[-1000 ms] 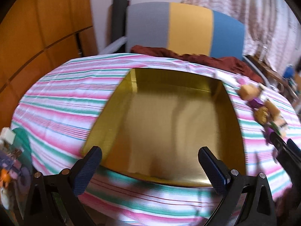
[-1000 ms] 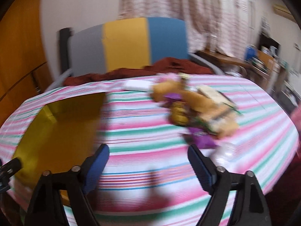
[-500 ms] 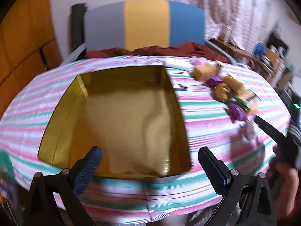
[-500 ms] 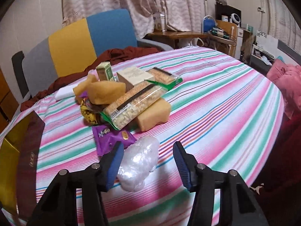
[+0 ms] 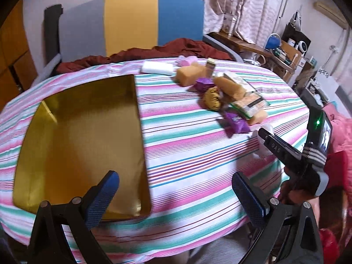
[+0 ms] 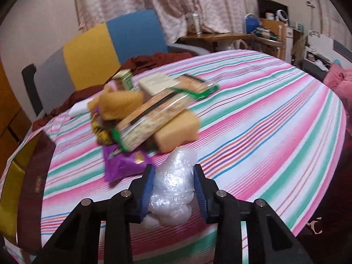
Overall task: Organize objects
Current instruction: 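Move both tools from the gold tray toward the pile of items, then grasp the plastic-wrapped bundle with the right tool while the left tool grasps the purple packet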
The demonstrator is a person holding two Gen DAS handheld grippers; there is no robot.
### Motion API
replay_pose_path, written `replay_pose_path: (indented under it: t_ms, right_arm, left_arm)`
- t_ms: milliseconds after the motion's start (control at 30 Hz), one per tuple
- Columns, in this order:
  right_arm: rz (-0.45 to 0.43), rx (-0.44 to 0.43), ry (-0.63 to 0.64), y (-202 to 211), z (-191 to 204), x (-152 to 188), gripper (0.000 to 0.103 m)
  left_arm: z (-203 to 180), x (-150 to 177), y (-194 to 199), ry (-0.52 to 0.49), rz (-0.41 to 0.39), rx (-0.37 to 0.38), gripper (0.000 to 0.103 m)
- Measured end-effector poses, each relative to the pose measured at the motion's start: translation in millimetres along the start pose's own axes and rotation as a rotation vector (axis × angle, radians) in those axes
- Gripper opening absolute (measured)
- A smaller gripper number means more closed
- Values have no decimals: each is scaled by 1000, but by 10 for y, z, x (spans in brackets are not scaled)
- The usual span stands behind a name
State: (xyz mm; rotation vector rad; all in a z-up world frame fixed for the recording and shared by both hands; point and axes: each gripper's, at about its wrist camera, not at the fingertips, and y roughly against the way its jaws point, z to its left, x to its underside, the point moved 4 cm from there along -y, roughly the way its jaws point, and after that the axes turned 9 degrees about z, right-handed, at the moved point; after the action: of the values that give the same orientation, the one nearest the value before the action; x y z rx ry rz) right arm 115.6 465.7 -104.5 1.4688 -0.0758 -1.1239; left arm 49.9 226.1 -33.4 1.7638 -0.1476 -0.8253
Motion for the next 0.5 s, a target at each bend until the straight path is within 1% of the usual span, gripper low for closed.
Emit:
replay_pose_path:
  t_ms: [67,133,233,300,333,367,400,500]
  right_arm:
    - [-31,19,-20,7,-108,-53,35]
    - [-59,41,-37,-4,-217,-125,35]
    - [-113,75,-55,-17,-334,-222,35]
    - [-134,85,-59,-58,-366,-251,35]
    - [-136,91,-59,-84,-375,-248,35]
    - [-134,100,-58,-110,-391,-234,35]
    - [-132,108,-60,-149,-410,-209,35]
    - [-162,100,-69,-149,-430,-170,35]
  left_arm:
    - [-87,-58,-60,6,20,39,103]
    - [-192,-114,-129,11,41,101,103]
    - [-360,-220,-262,20,56,172,103]
    - [-438,-305,-352,25,67,183,103]
    - [-494,-359,-413,16,62,192,103]
    - [-561,-415,-497,-3,74,200,103]
    - [-603,-461,-572,-7,86,195,103]
    - [-739,-594,-795,-29,104,193,103]
